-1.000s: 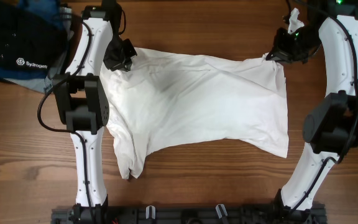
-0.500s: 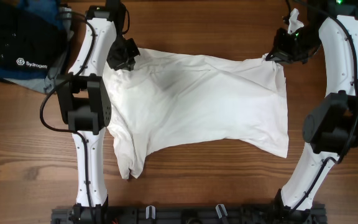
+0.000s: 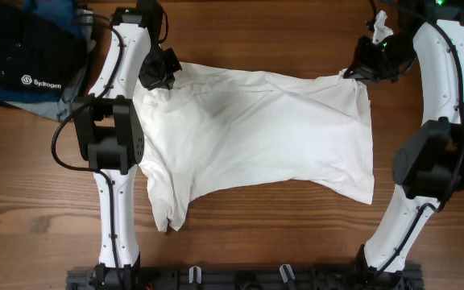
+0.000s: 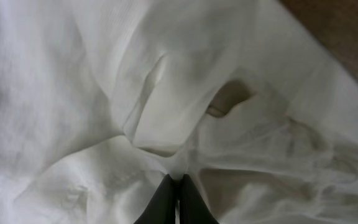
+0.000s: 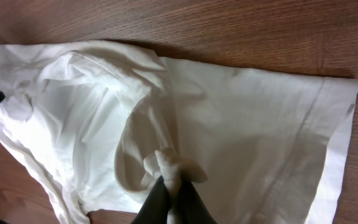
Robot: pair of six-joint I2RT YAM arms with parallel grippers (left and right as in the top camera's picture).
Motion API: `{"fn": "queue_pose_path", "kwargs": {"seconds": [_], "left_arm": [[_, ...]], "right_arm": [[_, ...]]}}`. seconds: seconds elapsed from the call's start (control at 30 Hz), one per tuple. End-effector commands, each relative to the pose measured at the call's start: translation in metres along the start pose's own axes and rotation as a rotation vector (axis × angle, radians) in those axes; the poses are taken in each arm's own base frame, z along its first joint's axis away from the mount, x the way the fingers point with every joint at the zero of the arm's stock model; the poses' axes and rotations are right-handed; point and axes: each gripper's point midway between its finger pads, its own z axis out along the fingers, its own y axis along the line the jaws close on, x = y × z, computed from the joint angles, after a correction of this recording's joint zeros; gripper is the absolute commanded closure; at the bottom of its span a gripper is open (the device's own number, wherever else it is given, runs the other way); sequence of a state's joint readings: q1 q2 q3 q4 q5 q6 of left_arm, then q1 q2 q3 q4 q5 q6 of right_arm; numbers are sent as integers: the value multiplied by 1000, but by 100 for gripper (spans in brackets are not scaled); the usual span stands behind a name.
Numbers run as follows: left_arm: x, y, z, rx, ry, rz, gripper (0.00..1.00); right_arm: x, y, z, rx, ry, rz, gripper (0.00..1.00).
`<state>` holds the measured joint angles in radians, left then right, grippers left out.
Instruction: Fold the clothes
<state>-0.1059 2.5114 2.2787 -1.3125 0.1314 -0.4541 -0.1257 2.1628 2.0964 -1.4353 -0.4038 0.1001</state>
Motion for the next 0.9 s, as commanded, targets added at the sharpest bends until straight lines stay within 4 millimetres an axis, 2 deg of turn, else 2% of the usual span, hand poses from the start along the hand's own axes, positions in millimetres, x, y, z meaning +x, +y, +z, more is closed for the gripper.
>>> {"fn": "queue_pose_path", "kwargs": {"seconds": [0.0,0.2,0.4,0.47,0.63,0.87], "left_arm": [[-23,-21,-42,77,-140,0,96],[-40,-43,-108,165,-323,28,96],[-43,-37,-157,123,-466,30,96],[-46,-31,-166,91,-505,24,96],[-50,-24,-168,52,-533,12,96],[-58,-23,-173,48,-576,3,96]], "right_arm": [[-2,11,-11,-26,-29,-42,96],[-1,11,-11,-27,-28,-42,96],[-2,11,-11,-27,-29,-49,96],[-2,11,-11,-26,-30,-68,96],[-14,8,-12,-6,-80,-91,96],[-54,10,-18,14,-240,-175,96]]}}
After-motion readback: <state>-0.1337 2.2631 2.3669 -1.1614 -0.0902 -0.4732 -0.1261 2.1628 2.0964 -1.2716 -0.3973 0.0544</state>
